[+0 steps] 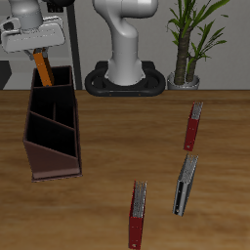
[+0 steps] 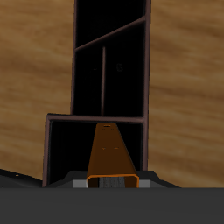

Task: Place the orange book into the right desk caddy's right compartment and place the left red book into the right desk caddy's right compartment

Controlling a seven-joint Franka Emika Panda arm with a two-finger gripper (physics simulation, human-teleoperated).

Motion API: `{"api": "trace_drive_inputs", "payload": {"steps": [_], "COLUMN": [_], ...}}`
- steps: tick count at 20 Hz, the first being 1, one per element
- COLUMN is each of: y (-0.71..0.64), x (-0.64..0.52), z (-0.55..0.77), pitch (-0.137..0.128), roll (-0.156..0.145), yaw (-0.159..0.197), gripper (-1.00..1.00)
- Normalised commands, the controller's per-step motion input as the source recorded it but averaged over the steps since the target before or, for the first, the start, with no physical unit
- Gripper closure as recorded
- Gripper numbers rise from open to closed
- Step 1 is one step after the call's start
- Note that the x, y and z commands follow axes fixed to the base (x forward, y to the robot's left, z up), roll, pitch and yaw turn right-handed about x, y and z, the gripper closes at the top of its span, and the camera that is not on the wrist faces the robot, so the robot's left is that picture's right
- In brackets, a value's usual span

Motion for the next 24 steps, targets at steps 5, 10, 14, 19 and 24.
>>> {"api": "trace_drive_inputs", "payload": {"steps": [5,10,14,19,24], "y": [0.08,-0.05,-0.06,-0.07,0.04], "x": [0.01,0.04,0.01,-0.01,0.01], "z": [-0.21,-0.1,-0.08,-0.05,0.0], "pitch": [0.042,0.044,0.013,0.004,-0.012], "roll": [0.018,-0.016,-0.041,-0.031,-0.016], "yaw": [-0.014,-0.053,-0.037,-0.027,0.01], "gripper": [1.0,-1.0,-1.0,-1.0,-1.0]}}
